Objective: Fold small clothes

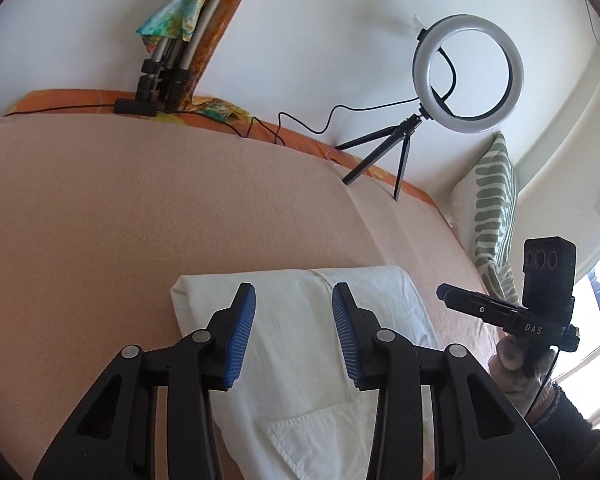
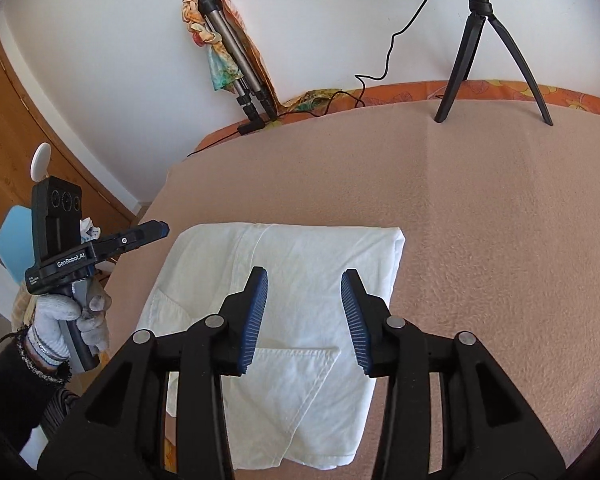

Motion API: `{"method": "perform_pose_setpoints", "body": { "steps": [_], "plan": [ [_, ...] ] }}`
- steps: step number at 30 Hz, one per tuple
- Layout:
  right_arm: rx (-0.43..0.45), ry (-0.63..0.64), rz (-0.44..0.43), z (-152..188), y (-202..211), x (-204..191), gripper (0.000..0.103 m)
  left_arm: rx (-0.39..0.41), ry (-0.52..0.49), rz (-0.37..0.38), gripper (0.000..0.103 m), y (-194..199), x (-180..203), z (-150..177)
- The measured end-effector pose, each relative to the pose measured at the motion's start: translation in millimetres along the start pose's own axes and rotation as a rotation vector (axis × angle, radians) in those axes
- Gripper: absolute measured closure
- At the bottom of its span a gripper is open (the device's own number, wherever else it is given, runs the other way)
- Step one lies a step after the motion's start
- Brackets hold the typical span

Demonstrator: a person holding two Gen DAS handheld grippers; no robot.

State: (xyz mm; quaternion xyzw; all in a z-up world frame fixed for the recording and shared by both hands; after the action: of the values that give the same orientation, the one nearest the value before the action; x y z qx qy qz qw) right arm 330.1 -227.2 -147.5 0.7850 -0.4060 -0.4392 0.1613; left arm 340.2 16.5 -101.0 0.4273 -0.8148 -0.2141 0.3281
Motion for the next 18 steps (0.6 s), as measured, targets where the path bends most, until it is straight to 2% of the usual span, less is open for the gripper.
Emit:
{"method": "perform_pose_setpoints", "body": {
  "steps": [3, 5, 6, 7, 8, 10, 11, 12, 13, 14, 15, 18],
  "plan": [
    [-0.034, -0.05, -0.041, -6, -24, 6, 0.062, -0.055, 0.052, -0.006, 0.066, -19, -18, 19],
    [-0.058, -0.06, -0.012, -5, -43, 18, 0.062, -0.062, 0.054, -0.015, 0.068, -24, -24, 29],
    [-0.084, -0.071, 0.017, -1, -54, 27, 0.064, -0.057, 0.034, -0.027, 0.072, -24, -24, 32],
    [-0.105, -0.077, 0.04, 2, -61, 34, 0.069, -0.055, 0.021, -0.032, 0.072, -22, -23, 32],
    [-0.103, -0.079, 0.052, 2, -62, 38, 0.077, -0.058, 0.019, -0.037, 0.072, -19, -23, 31],
    [-0.091, -0.101, 0.038, -4, -52, 42, 0.077, -0.049, 0.032, -0.047, 0.072, -7, -24, 26],
    [-0.074, -0.117, 0.018, -9, -43, 43, 0.073, -0.039, 0.04, -0.048, 0.072, 0, -26, 23],
    [-0.056, -0.132, 0.006, -12, -35, 45, 0.063, -0.03, 0.05, -0.051, 0.07, 7, -27, 21],
    [-0.043, -0.143, 0.002, -15, -28, 48, 0.056, -0.029, 0.07, -0.058, 0.058, 14, -29, 22],
    [-0.037, -0.153, -0.001, -15, -23, 51, 0.044, -0.031, 0.105, -0.06, 0.052, 21, -31, 25],
    [-0.039, -0.165, -0.009, -14, -19, 54, 0.038, -0.028, 0.137, -0.046, 0.046, 28, -32, 29],
    [-0.097, -0.206, -0.038, -1, -16, 66, 0.037, -0.056, 0.236, 0.019, 0.044, 39, -30, 51]
  ]
}}
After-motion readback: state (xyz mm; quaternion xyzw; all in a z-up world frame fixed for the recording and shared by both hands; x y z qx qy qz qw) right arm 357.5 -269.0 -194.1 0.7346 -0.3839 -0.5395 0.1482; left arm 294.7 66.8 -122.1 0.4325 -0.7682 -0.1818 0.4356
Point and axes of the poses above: each gripper's, at about its wrist camera, not at the fingertips, and y roughly against the way its jaws point, x to its right, z to its underside, the point moved 8 cm from there along -y, roughly the way its jaws point, and after that the axes turned 13 degrees about -y, right-handed, at the moved point
